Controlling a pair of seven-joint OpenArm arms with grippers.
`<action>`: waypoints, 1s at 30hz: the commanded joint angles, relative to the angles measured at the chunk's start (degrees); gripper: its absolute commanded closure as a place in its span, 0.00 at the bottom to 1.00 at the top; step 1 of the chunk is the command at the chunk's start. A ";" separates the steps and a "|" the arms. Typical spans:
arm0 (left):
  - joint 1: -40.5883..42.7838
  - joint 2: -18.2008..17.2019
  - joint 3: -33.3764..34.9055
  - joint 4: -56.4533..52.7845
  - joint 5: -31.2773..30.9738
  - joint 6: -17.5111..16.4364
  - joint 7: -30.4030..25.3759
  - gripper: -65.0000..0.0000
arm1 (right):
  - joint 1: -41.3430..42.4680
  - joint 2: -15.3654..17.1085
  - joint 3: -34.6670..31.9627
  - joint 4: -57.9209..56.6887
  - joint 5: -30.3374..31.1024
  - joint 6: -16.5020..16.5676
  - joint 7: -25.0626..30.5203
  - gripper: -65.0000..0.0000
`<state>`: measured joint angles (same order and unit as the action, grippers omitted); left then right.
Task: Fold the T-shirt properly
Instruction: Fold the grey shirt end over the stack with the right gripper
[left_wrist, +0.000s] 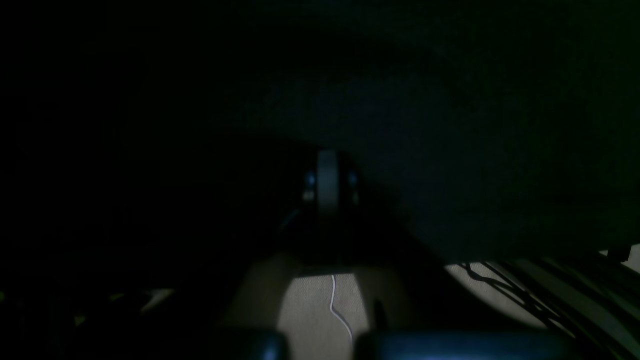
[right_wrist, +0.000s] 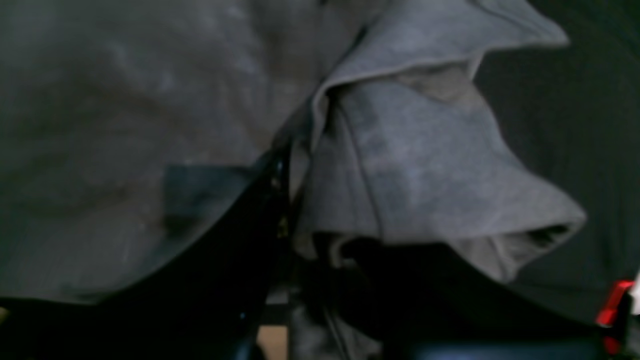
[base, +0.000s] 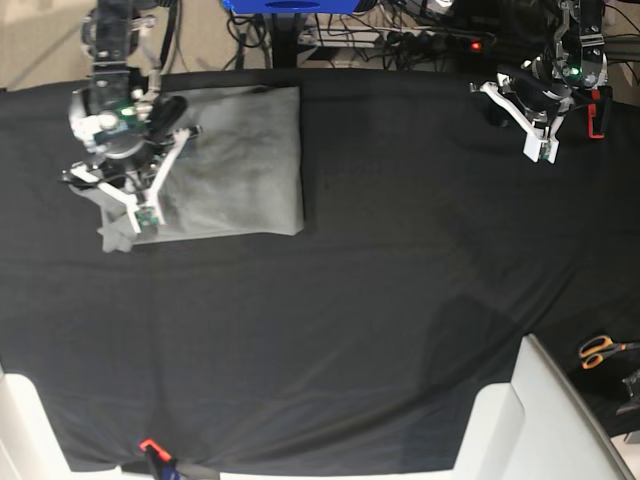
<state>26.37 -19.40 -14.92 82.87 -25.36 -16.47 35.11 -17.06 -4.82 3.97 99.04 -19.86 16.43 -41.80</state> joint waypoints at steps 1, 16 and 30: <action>0.22 -0.60 -0.07 0.51 0.35 0.07 0.62 1.00 | 0.40 -0.50 -0.85 1.22 -1.02 -0.12 1.05 0.99; -0.22 -0.60 -0.07 0.16 0.35 0.07 0.62 1.00 | 0.22 -0.32 -15.26 1.13 -2.43 -8.12 -1.85 0.99; -0.22 -0.60 -0.07 0.07 0.35 0.07 0.62 1.00 | -1.97 -0.76 -18.60 1.31 -2.25 -8.21 -1.85 0.99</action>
<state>25.91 -19.38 -14.90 82.67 -25.34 -16.47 35.31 -19.40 -5.08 -14.41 99.04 -21.91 8.51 -44.62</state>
